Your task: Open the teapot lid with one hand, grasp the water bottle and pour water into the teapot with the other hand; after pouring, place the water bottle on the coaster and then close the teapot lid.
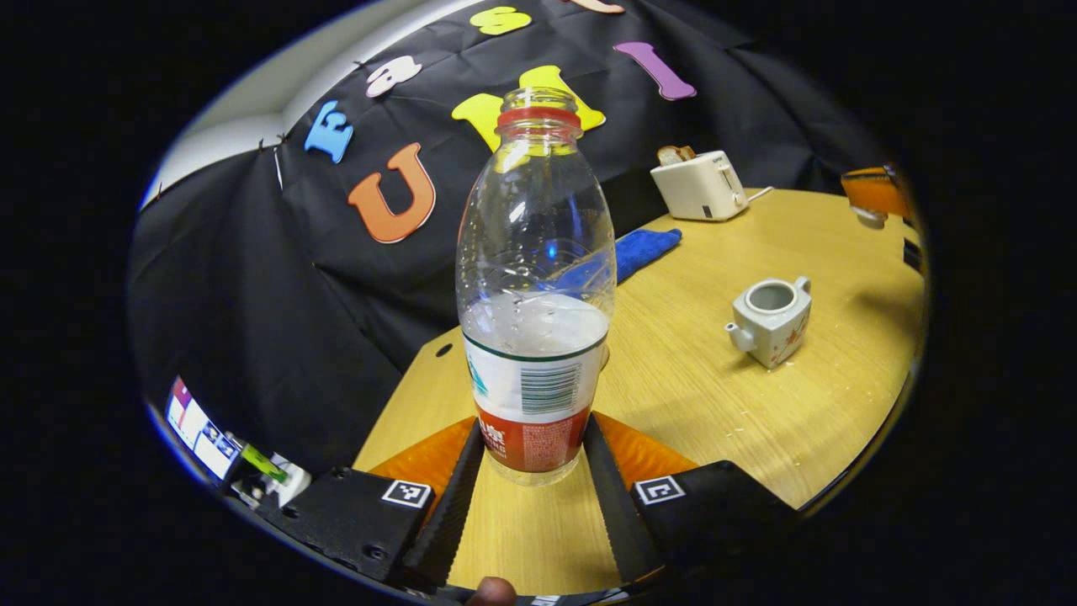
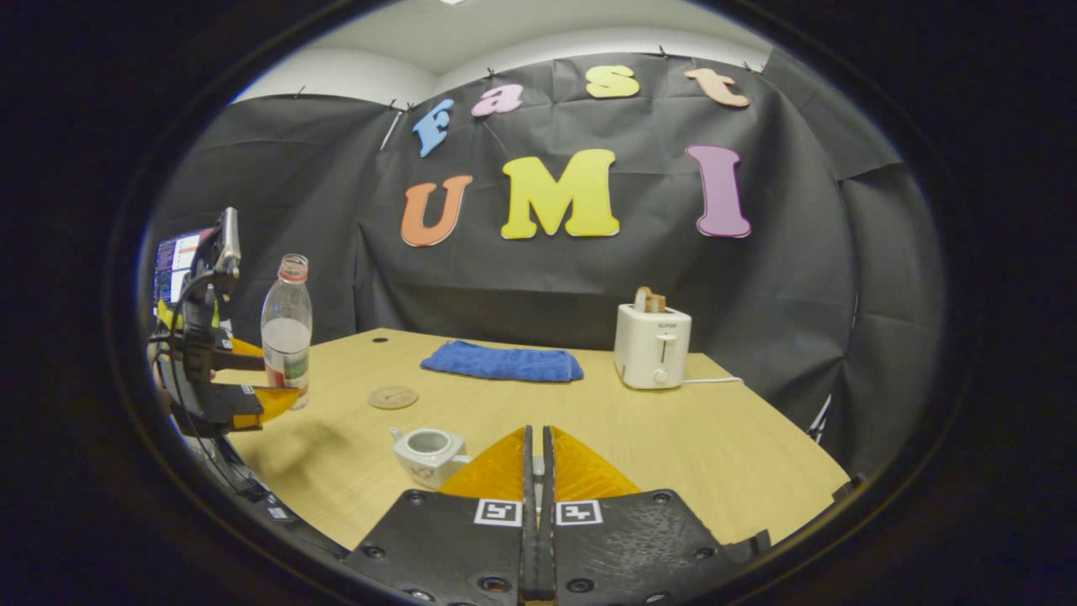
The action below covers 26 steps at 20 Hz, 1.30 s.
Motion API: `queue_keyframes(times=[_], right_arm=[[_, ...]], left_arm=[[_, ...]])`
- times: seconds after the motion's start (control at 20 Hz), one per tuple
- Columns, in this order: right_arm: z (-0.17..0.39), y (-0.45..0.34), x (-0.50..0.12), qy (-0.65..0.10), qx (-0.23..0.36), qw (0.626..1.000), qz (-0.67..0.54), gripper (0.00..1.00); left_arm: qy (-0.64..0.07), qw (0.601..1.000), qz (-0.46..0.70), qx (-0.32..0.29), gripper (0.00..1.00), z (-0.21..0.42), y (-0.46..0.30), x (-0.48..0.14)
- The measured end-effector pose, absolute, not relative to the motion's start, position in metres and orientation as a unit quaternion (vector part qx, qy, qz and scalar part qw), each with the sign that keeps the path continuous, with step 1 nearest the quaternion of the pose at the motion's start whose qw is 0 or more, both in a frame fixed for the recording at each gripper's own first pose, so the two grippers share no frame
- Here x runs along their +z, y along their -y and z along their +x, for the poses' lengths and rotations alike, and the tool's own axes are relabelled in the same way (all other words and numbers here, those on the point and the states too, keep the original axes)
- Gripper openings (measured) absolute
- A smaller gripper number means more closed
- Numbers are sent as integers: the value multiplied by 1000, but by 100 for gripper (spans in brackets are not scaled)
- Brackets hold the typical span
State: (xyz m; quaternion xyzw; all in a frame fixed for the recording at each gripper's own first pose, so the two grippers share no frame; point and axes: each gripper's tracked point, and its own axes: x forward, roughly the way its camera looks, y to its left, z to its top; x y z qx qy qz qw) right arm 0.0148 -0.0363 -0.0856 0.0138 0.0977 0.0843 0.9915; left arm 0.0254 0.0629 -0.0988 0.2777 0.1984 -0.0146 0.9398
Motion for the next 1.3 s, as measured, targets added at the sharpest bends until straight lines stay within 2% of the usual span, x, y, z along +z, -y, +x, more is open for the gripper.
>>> queue_keyframes(times=[0.25, 0.5, 0.9, 0.95, 1.0, 1.05, 1.3], right_arm=[[10, 65, -93, -100, 72, 992, 10, 0], [9, 78, -94, -97, 70, 993, 22, 0], [5, 94, -98, -92, 69, 993, 41, 0], [4, 96, -98, -91, 68, 993, 43, 0], [4, 97, -99, -91, 68, 993, 45, 0], [2, 97, -101, -92, 69, 992, 47, 0], [-3, 101, -103, -91, 67, 992, 48, 0]], left_arm=[[-208, 886, 413, 5, 73, 28, -74, -92], [-212, 812, 545, 2, 72, 36, -76, -80], [-207, 720, 662, -14, 72, 37, -62, -88], [-208, 706, 677, -16, 77, 38, -60, -85], [-208, 693, 690, -14, 72, 38, -58, -84], [-208, 683, 700, -16, 72, 37, -57, -85], [-211, 655, 725, -17, 72, 37, -53, -82]])
